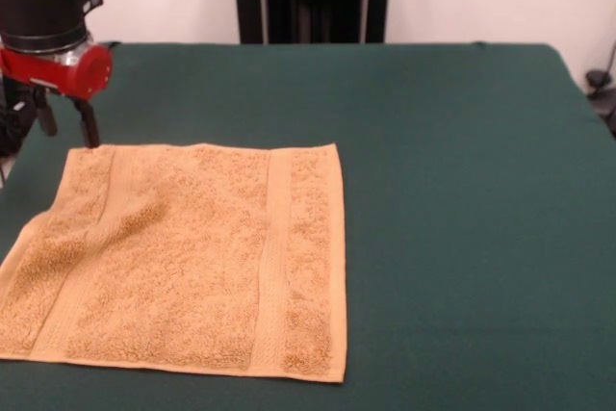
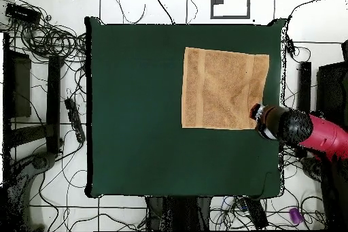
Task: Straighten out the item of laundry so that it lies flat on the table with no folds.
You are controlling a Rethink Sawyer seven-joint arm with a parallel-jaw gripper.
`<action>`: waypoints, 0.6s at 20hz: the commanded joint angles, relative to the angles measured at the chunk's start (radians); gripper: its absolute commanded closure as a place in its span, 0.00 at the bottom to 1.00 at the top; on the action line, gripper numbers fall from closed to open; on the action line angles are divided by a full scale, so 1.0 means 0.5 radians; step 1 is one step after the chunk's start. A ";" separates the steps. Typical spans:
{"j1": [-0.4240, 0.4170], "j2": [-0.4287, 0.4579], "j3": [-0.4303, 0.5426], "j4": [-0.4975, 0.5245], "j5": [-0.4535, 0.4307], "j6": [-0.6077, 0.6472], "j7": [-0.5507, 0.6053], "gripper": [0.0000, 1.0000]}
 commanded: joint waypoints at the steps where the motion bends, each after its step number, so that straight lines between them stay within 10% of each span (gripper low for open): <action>1: 0.069 0.137 0.071 0.247 0.018 -0.060 0.077 0.00; 12: 0.075 0.246 0.077 0.174 -0.003 -0.145 0.092 0.00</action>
